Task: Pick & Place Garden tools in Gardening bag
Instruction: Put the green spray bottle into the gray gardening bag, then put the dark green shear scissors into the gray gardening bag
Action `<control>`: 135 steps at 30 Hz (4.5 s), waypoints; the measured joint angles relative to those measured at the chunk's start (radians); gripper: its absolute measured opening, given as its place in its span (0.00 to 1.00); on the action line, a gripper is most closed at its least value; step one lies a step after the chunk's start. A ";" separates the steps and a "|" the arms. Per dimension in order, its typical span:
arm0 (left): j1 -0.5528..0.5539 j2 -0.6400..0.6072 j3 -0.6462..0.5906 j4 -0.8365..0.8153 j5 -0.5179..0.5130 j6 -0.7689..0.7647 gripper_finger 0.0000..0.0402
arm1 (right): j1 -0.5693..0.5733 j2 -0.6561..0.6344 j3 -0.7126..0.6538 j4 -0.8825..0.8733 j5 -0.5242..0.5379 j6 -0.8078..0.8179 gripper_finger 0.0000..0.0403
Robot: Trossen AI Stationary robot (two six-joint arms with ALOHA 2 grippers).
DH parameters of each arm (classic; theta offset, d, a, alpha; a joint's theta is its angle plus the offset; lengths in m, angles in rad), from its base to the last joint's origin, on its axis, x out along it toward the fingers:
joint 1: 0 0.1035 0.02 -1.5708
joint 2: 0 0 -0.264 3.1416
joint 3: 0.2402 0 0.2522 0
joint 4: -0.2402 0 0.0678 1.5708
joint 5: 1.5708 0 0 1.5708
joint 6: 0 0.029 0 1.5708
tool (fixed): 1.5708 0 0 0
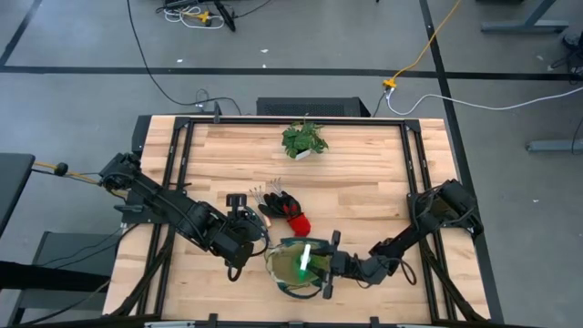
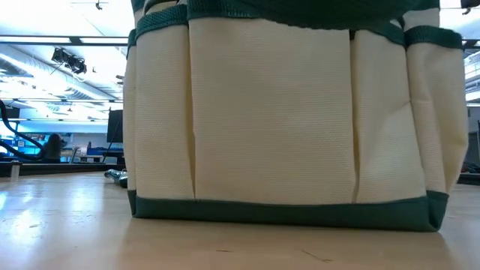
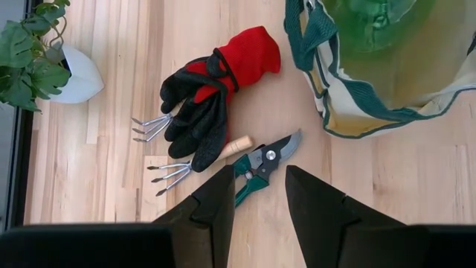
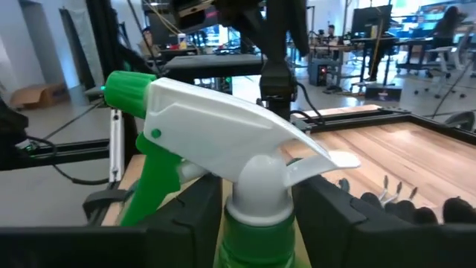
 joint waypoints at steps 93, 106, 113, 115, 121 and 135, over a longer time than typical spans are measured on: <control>0.000 0.001 -0.004 -0.041 0.023 0.061 0.32 | 0.122 -0.252 0.001 -0.494 0.176 0.332 0.37; 0.016 0.002 -0.210 -0.033 -0.047 0.183 0.32 | 0.084 -0.471 0.001 -0.502 0.216 0.105 0.37; 0.099 0.002 -0.325 0.091 0.037 0.297 0.32 | 0.038 -0.515 0.001 -0.553 0.129 0.101 0.37; 0.129 0.002 -0.354 0.119 0.062 0.332 0.32 | 0.029 -0.515 0.001 -0.563 0.109 0.102 0.37; 0.219 0.002 -0.451 0.233 0.157 0.431 0.32 | -0.001 -0.515 0.001 -0.576 0.055 0.109 0.37; 0.333 0.002 -0.550 0.403 0.251 0.561 0.32 | -0.079 -0.570 0.001 -0.632 -0.079 0.109 0.37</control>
